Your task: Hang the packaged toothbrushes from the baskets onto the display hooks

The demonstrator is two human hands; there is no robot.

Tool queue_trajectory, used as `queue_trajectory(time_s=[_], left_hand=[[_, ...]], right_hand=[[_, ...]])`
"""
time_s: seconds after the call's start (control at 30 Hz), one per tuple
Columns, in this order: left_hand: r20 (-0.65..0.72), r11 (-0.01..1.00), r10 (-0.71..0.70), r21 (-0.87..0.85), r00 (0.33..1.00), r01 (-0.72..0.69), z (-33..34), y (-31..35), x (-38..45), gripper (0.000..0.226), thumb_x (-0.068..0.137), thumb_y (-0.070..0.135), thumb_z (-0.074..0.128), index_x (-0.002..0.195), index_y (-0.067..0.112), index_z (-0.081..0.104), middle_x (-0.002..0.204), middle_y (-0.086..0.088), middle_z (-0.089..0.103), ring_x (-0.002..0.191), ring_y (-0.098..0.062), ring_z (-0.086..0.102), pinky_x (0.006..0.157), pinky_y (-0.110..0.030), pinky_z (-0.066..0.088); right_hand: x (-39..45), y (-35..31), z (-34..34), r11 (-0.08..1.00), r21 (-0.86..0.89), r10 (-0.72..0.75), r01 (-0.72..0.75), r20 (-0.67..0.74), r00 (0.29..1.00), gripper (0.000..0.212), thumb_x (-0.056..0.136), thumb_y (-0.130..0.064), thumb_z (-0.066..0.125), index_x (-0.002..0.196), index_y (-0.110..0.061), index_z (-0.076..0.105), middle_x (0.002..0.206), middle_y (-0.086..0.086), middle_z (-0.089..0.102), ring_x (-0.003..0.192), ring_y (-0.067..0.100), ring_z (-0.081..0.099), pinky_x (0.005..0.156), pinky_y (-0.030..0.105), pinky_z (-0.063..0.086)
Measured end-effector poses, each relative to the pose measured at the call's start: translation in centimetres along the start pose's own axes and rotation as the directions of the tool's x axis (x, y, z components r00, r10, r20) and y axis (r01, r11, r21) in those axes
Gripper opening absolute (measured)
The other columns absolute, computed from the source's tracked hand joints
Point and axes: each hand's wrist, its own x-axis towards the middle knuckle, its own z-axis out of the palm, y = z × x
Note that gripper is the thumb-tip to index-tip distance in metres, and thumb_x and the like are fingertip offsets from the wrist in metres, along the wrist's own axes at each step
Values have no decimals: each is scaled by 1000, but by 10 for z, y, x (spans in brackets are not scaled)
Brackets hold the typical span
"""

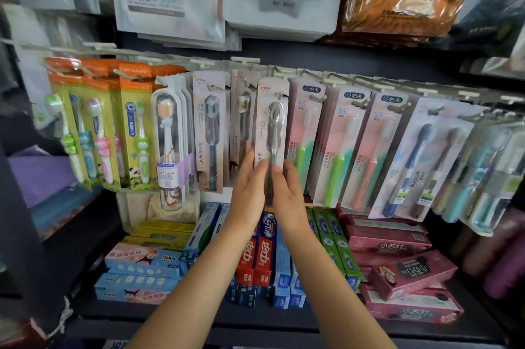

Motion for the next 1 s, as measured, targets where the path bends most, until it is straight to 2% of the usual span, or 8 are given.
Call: queue_trajectory(time_s=[0.13, 0.27, 0.37, 0.43, 0.53, 0.7, 0.83, 1.0], left_hand=[[18, 998, 21, 64, 1000, -22, 0, 3, 4, 34, 108, 26, 40, 131, 48, 29, 111, 44, 36, 89, 41, 37, 79, 8, 31], [-5, 993, 13, 120, 1000, -13, -5, -2, 6, 40, 108, 28, 41, 141, 47, 29, 121, 44, 36, 102, 37, 37, 86, 5, 28], [-9, 992, -13, 128, 1000, 14, -9, -11, 5, 45, 108, 29, 40, 149, 43, 27, 130, 38, 36, 110, 32, 38, 95, -3, 28], [-23, 988, -35, 148, 999, 38, -9, -17, 1, 46, 109, 30, 38, 154, 34, 29, 136, 28, 36, 123, 16, 35, 102, -10, 26], [-98, 982, -45, 181, 994, 62, -11, -29, -2, 34, 109, 26, 38, 143, 29, 45, 128, 23, 50, 112, 12, 48, 87, 3, 33], [-221, 973, -161, 127, 962, 191, -18, -56, 1, 22, 105, 25, 50, 120, 27, 68, 120, 3, 69, 117, -13, 62, 109, -40, 47], [-259, 964, -212, 99, 942, 245, -19, -65, -1, 27, 104, 23, 53, 124, 15, 69, 116, -1, 73, 111, -16, 67, 105, -44, 50], [-284, 961, -239, 71, 929, 269, -20, -66, 0, 24, 102, 24, 56, 118, 13, 71, 110, -2, 75, 106, -16, 69, 101, -41, 53]], right_hand=[[-1, 0, 4, 999, 36, -6, 6, 14, 1000, 20, 109, -28, 41, 127, -33, 47, 115, -12, 63, 105, 0, 62, 88, 19, 51], [0, 5, 7, 1000, 7, 18, -18, 28, 999, 26, 109, -28, 41, 135, -26, 45, 114, -11, 62, 95, -12, 61, 88, 17, 52], [-2, 13, 9, 998, -42, 46, -45, 24, 999, 32, 109, -28, 41, 138, -16, 42, 109, -3, 63, 86, -13, 61, 73, 9, 48], [-4, 19, 11, 996, -60, 70, -70, -3, 998, 36, 109, -30, 41, 140, -12, 42, 116, 2, 63, 103, -1, 62, 85, 17, 50], [-7, 27, 13, 993, -63, 94, -97, -42, 995, 41, 108, -31, 43, 143, -8, 42, 124, 4, 63, 117, 15, 60, 103, 33, 49], [-14, 38, 8, 985, -40, 165, -167, -42, 985, 26, 108, -34, 45, 131, -23, 48, 113, -15, 61, 103, -8, 57, 86, 14, 45], [-17, 48, 4, 975, -37, 219, -221, -51, 974, 20, 107, -35, 46, 125, -27, 48, 110, -17, 61, 98, -9, 57, 83, 11, 44], [-16, 53, 5, 968, -26, 247, -250, -92, 965, 40, 106, -43, 46, 139, -19, 47, 119, -11, 59, 114, 8, 57, 101, 29, 45]])
